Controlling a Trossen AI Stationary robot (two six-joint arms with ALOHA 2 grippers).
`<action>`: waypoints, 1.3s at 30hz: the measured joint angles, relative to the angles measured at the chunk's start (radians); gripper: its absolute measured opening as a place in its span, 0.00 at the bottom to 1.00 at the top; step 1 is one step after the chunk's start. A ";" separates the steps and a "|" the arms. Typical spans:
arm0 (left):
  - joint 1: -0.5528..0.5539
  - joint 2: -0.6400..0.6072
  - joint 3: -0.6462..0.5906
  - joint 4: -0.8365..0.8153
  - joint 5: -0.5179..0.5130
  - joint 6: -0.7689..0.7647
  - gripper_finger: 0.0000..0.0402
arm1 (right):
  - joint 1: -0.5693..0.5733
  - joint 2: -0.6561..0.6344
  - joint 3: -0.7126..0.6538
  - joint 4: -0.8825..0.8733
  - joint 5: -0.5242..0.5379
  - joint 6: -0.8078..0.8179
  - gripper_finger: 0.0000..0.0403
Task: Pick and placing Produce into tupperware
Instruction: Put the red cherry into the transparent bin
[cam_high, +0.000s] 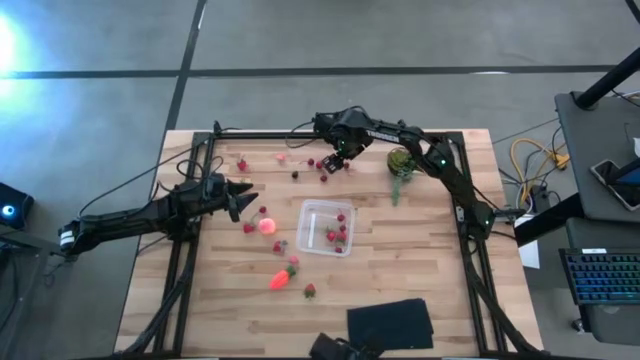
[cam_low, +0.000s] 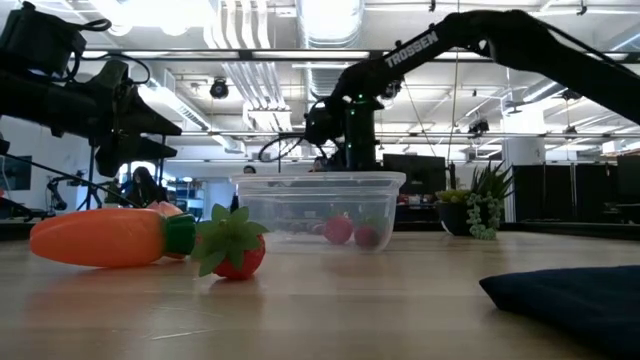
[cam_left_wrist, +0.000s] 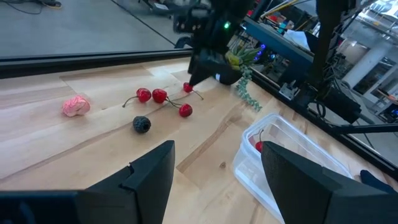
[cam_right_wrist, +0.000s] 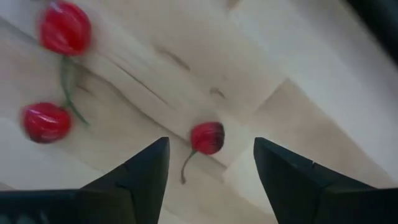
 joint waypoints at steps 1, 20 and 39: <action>0.000 0.000 0.000 0.000 0.000 0.000 0.56 | -0.002 0.008 0.011 -0.010 -0.015 0.001 0.57; 0.000 0.000 0.000 0.000 0.000 0.000 0.56 | -0.008 0.040 -0.006 -0.017 -0.043 -0.011 0.30; 0.000 0.000 0.000 0.000 0.000 0.000 0.56 | -0.044 0.040 -0.006 -0.005 -0.148 -0.019 0.12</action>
